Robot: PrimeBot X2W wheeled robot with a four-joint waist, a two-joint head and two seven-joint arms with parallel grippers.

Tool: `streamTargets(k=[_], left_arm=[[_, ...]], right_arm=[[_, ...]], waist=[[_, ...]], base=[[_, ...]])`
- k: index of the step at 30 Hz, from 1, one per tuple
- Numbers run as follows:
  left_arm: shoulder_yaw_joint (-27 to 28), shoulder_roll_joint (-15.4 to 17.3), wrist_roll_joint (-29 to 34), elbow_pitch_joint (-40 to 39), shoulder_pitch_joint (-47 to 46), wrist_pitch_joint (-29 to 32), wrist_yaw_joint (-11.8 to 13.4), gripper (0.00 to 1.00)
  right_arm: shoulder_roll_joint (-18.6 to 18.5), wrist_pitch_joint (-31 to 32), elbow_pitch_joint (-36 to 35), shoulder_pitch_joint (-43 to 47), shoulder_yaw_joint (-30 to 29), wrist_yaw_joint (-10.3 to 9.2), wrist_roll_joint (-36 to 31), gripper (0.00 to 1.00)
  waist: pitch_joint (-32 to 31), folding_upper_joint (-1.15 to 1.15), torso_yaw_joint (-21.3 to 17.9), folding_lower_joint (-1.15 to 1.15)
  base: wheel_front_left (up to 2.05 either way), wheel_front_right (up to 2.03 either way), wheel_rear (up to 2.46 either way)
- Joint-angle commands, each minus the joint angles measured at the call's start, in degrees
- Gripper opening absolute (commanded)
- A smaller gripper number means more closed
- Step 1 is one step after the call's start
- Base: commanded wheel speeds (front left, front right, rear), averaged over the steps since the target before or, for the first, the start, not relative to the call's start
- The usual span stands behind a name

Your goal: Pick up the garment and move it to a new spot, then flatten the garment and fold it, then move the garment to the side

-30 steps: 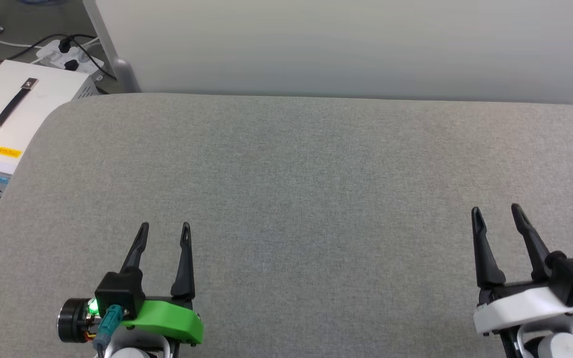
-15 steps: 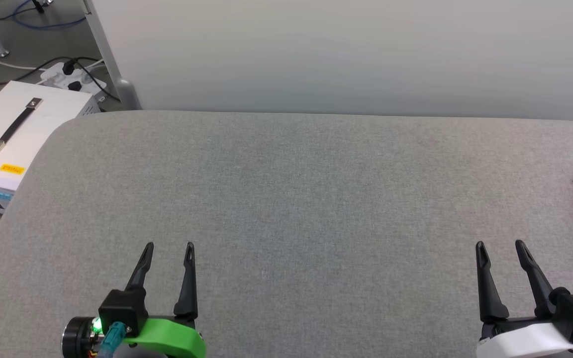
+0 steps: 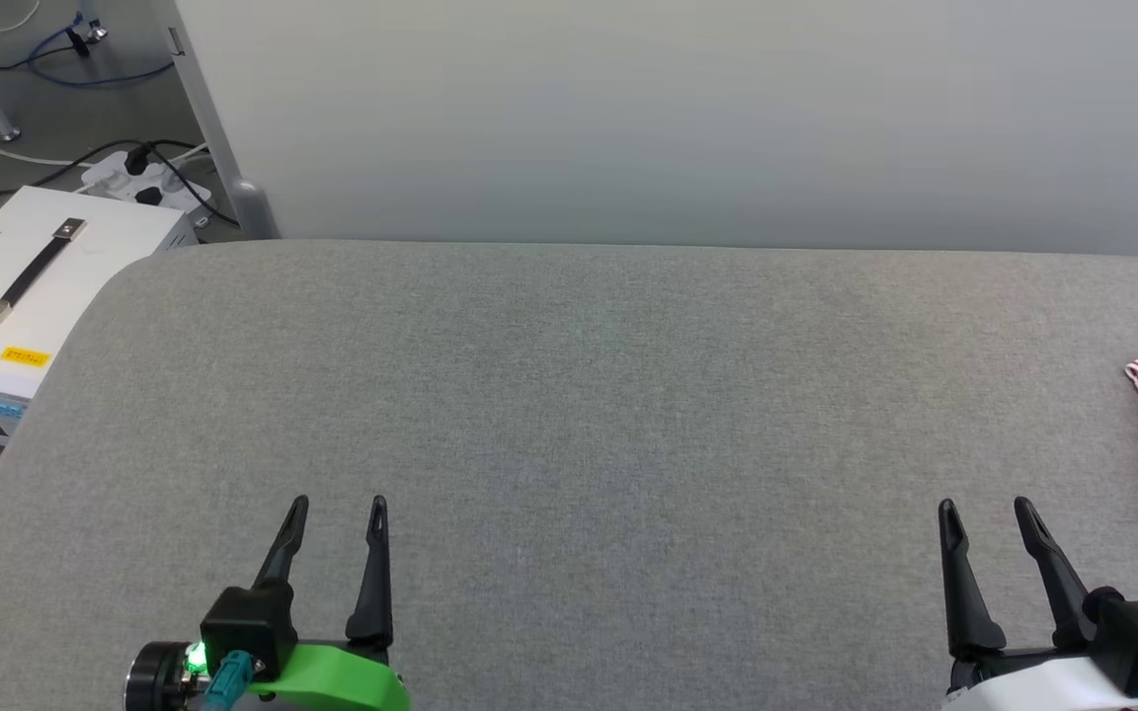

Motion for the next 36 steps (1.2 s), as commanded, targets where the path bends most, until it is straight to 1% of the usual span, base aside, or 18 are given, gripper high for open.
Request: streamTargets(k=[1,36], left_arm=[[0.01,0.01,0.0,0.0,-0.02,0.07,0.0,0.0],[0.61,-0.08,1.28,-1.46,-1.06,3.78,0.77,0.0]], right_arm=[[0.01,0.02,0.01,-0.02,-0.01,0.0,-0.06,0.0],[0.03,3.78,0.14,-2.13,0.31,-0.01,-2.57,0.0]], waist=[[0.0,0.0,-0.01,0.0],[0.51,0.0,-0.6,0.0]], base=[[0.0,0.0,0.0],[0.0,0.0,0.0]])
